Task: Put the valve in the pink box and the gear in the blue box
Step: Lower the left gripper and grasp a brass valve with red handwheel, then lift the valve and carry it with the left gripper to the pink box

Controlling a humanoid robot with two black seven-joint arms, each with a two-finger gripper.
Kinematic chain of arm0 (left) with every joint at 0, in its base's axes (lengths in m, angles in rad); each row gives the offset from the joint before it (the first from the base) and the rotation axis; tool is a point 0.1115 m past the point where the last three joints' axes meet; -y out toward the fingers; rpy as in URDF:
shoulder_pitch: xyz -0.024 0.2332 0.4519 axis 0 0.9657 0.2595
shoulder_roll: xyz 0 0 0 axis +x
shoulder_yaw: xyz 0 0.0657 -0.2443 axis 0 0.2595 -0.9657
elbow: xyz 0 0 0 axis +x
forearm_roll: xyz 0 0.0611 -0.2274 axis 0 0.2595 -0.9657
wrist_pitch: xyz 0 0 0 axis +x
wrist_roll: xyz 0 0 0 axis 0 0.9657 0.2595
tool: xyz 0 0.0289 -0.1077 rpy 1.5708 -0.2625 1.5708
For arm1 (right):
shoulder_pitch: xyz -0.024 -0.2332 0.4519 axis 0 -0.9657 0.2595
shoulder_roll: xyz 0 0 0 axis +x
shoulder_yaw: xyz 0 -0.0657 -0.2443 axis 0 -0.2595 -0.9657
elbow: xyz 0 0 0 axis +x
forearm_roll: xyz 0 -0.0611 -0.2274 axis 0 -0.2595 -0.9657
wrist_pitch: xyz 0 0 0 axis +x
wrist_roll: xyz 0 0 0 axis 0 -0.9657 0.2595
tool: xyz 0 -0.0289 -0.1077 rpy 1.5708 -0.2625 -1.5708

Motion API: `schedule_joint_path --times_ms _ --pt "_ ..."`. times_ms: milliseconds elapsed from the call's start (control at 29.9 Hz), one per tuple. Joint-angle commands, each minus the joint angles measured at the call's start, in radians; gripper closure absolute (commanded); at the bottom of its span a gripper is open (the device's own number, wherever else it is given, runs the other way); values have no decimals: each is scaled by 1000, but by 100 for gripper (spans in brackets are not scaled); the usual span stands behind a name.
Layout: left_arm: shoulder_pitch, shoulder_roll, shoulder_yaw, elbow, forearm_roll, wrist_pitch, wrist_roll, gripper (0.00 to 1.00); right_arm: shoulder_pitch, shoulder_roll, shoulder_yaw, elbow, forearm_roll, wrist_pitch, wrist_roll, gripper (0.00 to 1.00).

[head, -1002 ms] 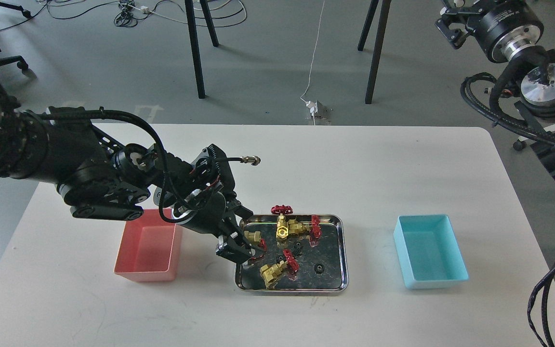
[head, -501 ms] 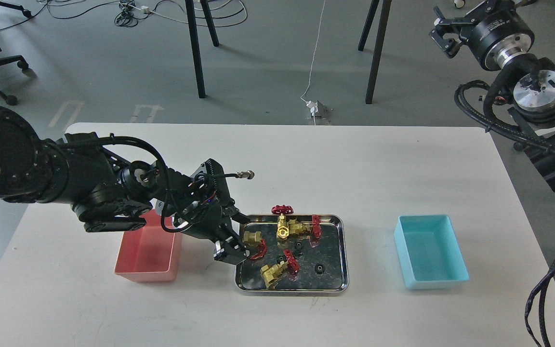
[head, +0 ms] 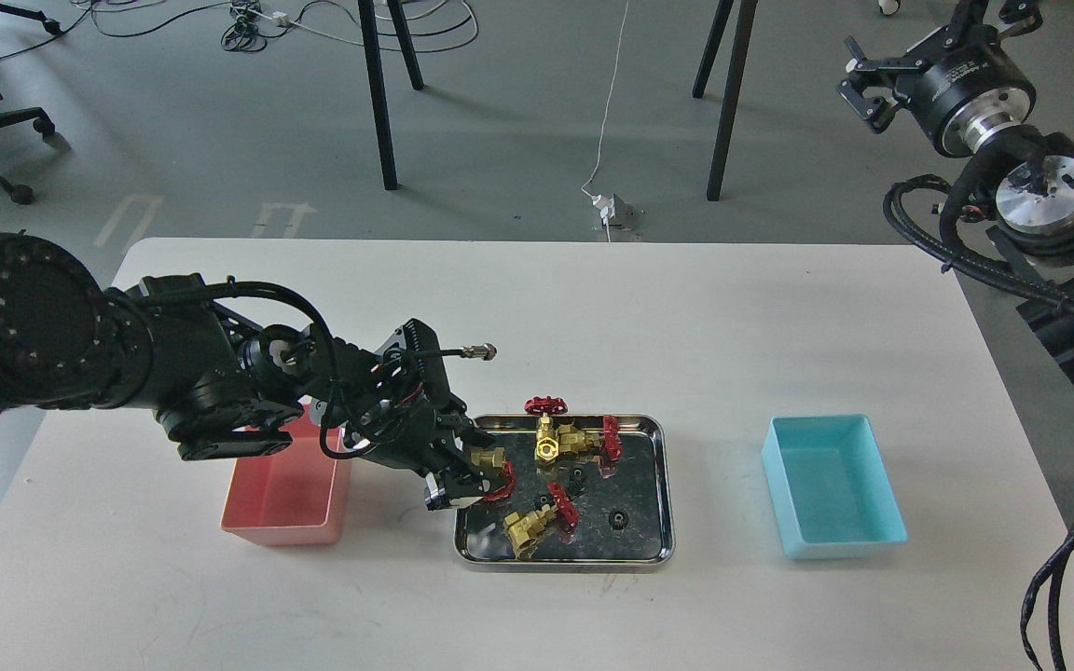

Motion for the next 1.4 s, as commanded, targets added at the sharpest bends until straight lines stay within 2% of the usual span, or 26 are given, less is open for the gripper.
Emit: schedule_joint_path --times_ms 0,167,468,601,668,768,869,1036,1136,1236,1370 --pt "-1 1 1 0 4 5 0 68 -13 3 0 1 0 0 0 1" --pt "-8 1 -1 0 11 15 0 90 -13 -2 0 3 0 1 0 1" --pt "-68 29 -14 -15 6 49 0 90 -15 -8 2 6 0 -2 2 1" --pt "-158 154 -66 -96 8 43 0 90 5 -1 5 9 0 -14 2 1" --pt "-229 233 -89 -176 6 37 0 90 60 0 0 9 -9 -70 3 1" --pt "-315 369 -106 -319 6 29 0 90 155 6 -36 -5 -104 -155 5 1" --pt "-364 527 -93 -403 12 26 0 90 198 27 -87 -5 -212 -164 6 1" --pt "-349 698 -51 -416 144 23 0 90 181 35 -98 -5 -227 -163 5 1" --pt "-276 758 -33 -408 172 25 0 90 146 33 -98 -5 -227 -158 6 1" --pt "-173 779 -45 -371 178 31 0 90 137 30 -98 -5 -227 -157 5 1" --pt "-104 781 -59 -328 189 37 0 90 126 27 -96 -5 -227 -157 5 1"
